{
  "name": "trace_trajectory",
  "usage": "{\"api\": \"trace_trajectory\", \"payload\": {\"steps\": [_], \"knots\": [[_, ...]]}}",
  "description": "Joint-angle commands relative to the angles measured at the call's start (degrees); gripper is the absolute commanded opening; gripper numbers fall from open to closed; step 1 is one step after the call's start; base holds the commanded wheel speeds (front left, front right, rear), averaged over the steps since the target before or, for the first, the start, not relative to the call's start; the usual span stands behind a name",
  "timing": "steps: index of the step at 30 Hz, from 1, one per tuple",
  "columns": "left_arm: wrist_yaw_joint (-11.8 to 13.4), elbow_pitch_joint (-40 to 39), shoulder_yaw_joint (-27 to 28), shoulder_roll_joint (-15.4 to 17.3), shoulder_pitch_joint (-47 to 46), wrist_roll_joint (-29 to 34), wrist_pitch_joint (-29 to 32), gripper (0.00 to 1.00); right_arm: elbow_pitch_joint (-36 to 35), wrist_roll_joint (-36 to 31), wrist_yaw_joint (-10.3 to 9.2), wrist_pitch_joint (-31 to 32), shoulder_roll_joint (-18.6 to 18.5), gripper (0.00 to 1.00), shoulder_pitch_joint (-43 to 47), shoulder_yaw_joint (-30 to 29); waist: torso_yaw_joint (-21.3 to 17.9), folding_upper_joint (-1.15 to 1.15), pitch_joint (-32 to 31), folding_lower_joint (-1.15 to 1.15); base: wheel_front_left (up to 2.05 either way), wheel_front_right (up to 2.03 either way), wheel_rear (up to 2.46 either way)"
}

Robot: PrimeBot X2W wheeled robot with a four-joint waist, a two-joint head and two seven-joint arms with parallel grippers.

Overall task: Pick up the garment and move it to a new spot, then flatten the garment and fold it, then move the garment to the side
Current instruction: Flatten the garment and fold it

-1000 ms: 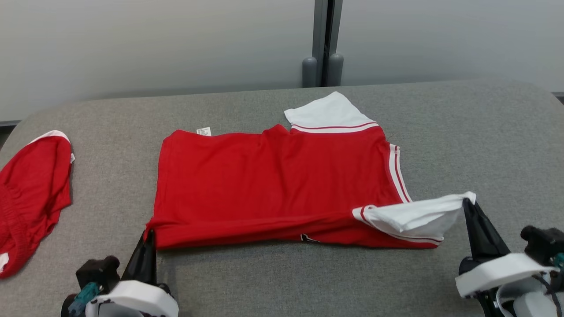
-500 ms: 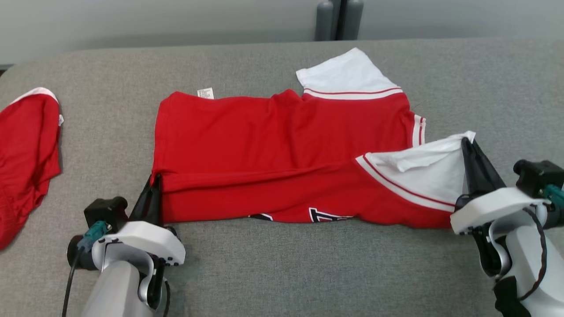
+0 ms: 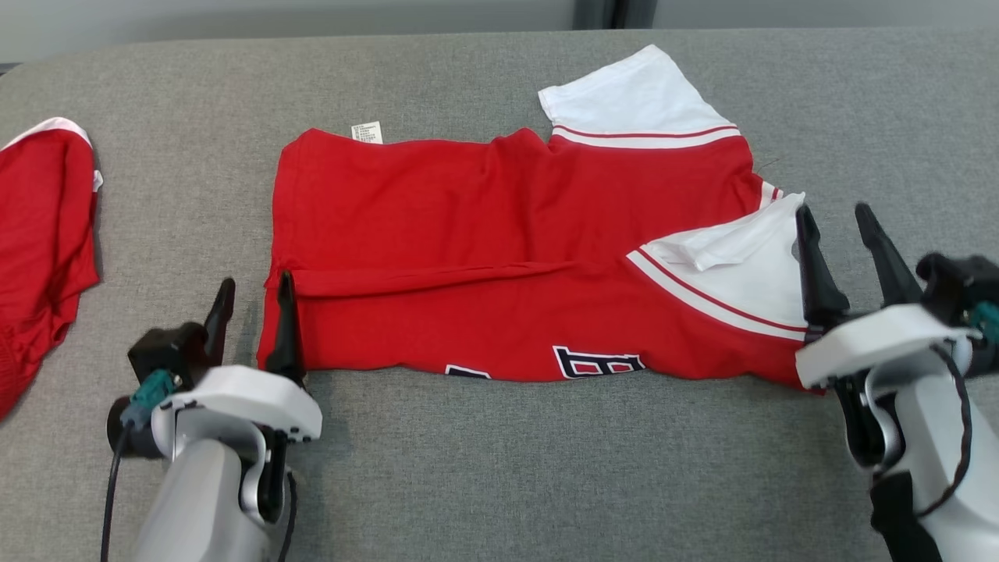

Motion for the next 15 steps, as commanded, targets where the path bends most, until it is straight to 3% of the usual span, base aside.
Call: {"api": "trace_trajectory", "payload": {"steps": [1, 8, 15], "knots": [[0.49, -0.93, -0.19, 0.30, 1.69, -0.44, -0.02, 1.00, -1.01, 0.22, -0.02, -0.26, -0.35, 1.00, 2.38, -0.50, 0.04, 0.00, -0.20, 0.00, 0.00, 0.00, 0.00], [1.82, -3.26, -1.46, 0.30, 7.49, -2.39, -0.02, 1.00, -3.35, 1.42, -0.02, -0.26, -1.01, 1.00, 11.57, 1.32, -0.36, 0.00, -1.01, 0.00, 0.00, 0.00, 0.00], [2.25, -3.18, -2.22, 0.29, 8.68, -2.63, -0.02, 1.00, 0.24, 5.18, -0.02, -0.25, 0.22, 1.00, 13.76, 2.34, -0.59, 0.00, -0.67, 0.00, 0.00, 0.00, 0.00]]}}
